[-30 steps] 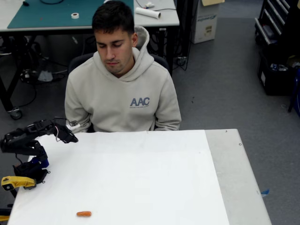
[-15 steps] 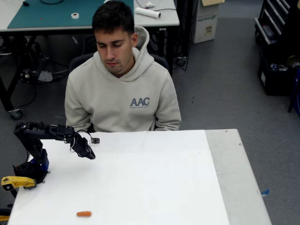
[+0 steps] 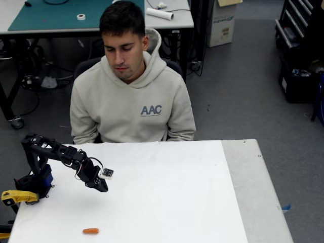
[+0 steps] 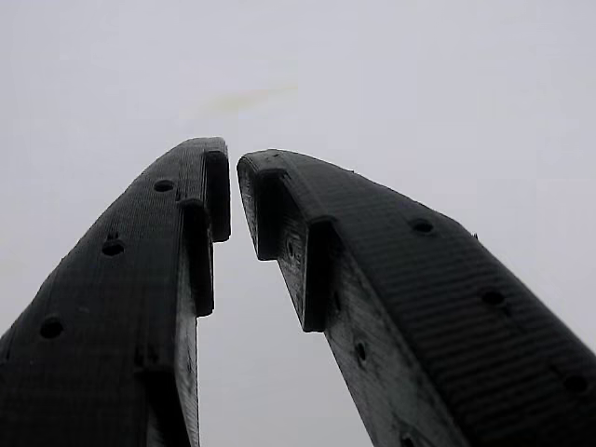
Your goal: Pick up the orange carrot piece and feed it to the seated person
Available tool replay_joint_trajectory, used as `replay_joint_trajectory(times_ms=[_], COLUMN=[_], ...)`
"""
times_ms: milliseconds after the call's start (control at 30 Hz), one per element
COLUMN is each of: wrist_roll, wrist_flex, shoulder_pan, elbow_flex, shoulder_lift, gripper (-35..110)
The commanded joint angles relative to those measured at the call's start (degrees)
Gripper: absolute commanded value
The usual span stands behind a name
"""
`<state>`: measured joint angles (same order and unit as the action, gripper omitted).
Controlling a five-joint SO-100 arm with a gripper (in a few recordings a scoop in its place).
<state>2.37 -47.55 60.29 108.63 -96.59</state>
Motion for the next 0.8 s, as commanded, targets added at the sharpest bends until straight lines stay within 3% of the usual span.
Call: replay_joint_trajectory(times_ms=[0,433,767], wrist_roll=[6.77,25.14,30.41], wrist_flex=[-0.18,0.53,0.62], shoulder_pan=[3.52,16.96,23.03], elbow_flex=[-4.04,-5.10,-11.07], shoulder_lift=[-0.70,-0.26,0.18], gripper=[-3,-3,-3])
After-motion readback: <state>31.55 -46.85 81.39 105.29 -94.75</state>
